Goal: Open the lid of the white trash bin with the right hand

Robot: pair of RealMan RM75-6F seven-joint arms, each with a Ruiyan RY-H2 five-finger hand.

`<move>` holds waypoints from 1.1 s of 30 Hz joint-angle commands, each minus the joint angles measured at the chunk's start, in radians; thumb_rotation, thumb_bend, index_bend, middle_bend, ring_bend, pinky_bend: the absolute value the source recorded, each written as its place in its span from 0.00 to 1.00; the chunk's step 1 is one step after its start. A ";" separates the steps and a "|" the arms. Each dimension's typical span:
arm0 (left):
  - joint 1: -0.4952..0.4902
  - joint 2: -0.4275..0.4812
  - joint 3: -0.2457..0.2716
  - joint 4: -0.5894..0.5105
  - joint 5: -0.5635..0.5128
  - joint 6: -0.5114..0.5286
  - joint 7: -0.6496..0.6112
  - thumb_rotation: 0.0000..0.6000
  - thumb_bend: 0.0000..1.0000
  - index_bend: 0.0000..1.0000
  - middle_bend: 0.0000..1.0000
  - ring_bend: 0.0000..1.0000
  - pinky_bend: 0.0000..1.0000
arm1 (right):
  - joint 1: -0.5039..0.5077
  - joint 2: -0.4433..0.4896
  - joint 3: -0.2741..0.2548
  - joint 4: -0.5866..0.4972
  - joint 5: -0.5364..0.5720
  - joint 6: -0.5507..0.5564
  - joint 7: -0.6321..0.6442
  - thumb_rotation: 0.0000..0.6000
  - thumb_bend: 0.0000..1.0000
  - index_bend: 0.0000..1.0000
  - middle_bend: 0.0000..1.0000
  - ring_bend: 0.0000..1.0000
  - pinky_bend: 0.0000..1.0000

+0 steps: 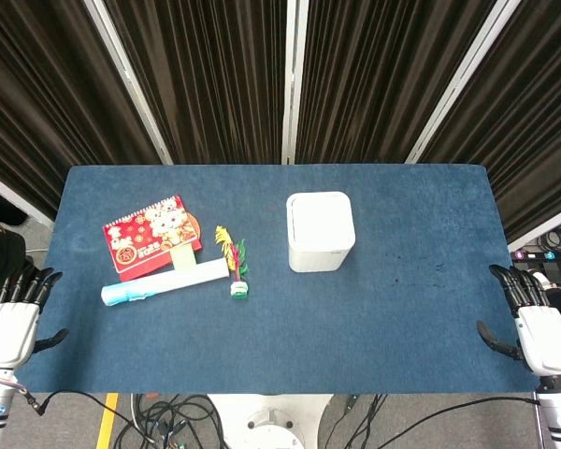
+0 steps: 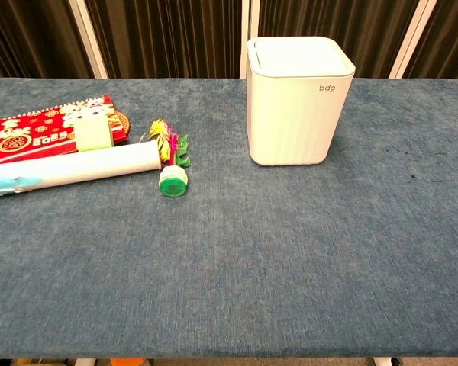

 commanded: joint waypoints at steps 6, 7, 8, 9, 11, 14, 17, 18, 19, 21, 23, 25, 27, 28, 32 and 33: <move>0.000 0.001 -0.001 -0.005 -0.006 -0.004 0.006 1.00 0.00 0.15 0.11 0.02 0.02 | 0.013 0.002 0.000 0.003 -0.009 -0.018 0.003 1.00 0.25 0.00 0.07 0.00 0.00; -0.001 0.000 -0.001 -0.006 -0.005 -0.003 0.007 1.00 0.00 0.15 0.11 0.02 0.02 | 0.017 0.004 0.000 0.003 -0.013 -0.023 0.005 1.00 0.25 0.00 0.07 0.00 0.00; -0.001 -0.001 -0.001 -0.006 -0.005 -0.003 0.007 1.00 0.00 0.15 0.11 0.02 0.02 | 0.022 0.006 0.000 0.003 -0.017 -0.027 0.006 1.00 0.25 0.00 0.07 0.00 0.00; -0.002 -0.001 -0.002 -0.007 -0.004 -0.003 0.007 1.00 0.00 0.15 0.11 0.02 0.02 | 0.029 0.008 0.001 0.002 -0.023 -0.032 0.007 1.00 0.25 0.00 0.07 0.00 0.00; -0.004 -0.001 -0.004 -0.008 -0.002 -0.001 0.008 1.00 0.00 0.15 0.11 0.02 0.02 | 0.053 0.014 0.009 -0.002 -0.039 -0.053 0.006 1.00 0.25 0.00 0.07 0.00 0.00; -0.005 0.000 -0.005 -0.007 0.004 0.004 0.004 1.00 0.00 0.15 0.11 0.02 0.02 | 0.117 0.028 0.030 -0.020 -0.056 -0.121 -0.003 1.00 0.25 0.00 0.07 0.00 0.00; -0.003 0.000 -0.004 -0.004 0.003 0.006 -0.003 1.00 0.00 0.15 0.11 0.02 0.02 | 0.212 0.044 0.068 -0.049 -0.054 -0.227 -0.021 1.00 0.25 0.00 0.08 0.00 0.00; -0.002 0.000 -0.004 -0.003 0.002 0.006 -0.005 1.00 0.00 0.15 0.11 0.02 0.02 | 0.244 0.045 0.084 -0.058 -0.048 -0.261 -0.030 1.00 0.25 0.00 0.08 0.00 0.00; -0.001 -0.001 -0.004 -0.001 -0.001 0.005 -0.008 1.00 0.00 0.15 0.11 0.02 0.02 | 0.287 0.041 0.107 -0.065 -0.035 -0.306 -0.043 1.00 0.25 0.01 0.09 0.00 0.00; -0.001 -0.003 -0.005 0.003 -0.004 0.004 -0.012 1.00 0.00 0.15 0.11 0.02 0.02 | 0.354 0.028 0.141 -0.069 -0.007 -0.380 -0.057 1.00 0.25 0.05 0.11 0.00 0.00; -0.002 -0.006 -0.007 0.010 -0.008 0.000 -0.017 1.00 0.00 0.15 0.11 0.02 0.02 | 0.432 0.009 0.174 -0.067 0.040 -0.478 -0.073 1.00 0.25 0.11 0.13 0.00 0.00; -0.002 -0.008 -0.006 0.016 -0.008 -0.001 -0.024 1.00 0.00 0.15 0.11 0.02 0.02 | 0.504 -0.015 0.199 -0.056 0.091 -0.570 -0.106 1.00 0.25 0.14 0.15 0.00 0.00; 0.000 -0.009 -0.004 0.023 -0.010 -0.001 -0.029 1.00 0.00 0.15 0.11 0.02 0.02 | 0.556 -0.041 0.212 -0.044 0.130 -0.630 -0.150 1.00 0.25 0.15 0.15 0.00 0.00; 0.002 -0.010 -0.004 0.027 -0.014 -0.001 -0.033 1.00 0.00 0.15 0.11 0.02 0.02 | 0.585 -0.061 0.219 -0.034 0.156 -0.661 -0.176 1.00 0.25 0.15 0.15 0.00 0.00; 0.004 -0.012 -0.004 0.036 -0.021 -0.004 -0.047 1.00 0.00 0.15 0.11 0.02 0.02 | 0.655 -0.126 0.235 0.010 0.246 -0.724 -0.229 1.00 0.25 0.16 0.15 0.00 0.00; 0.004 -0.013 -0.004 0.038 -0.021 -0.005 -0.049 1.00 0.00 0.15 0.11 0.02 0.02 | 0.666 -0.139 0.236 0.020 0.261 -0.733 -0.235 1.00 0.25 0.16 0.16 0.00 0.00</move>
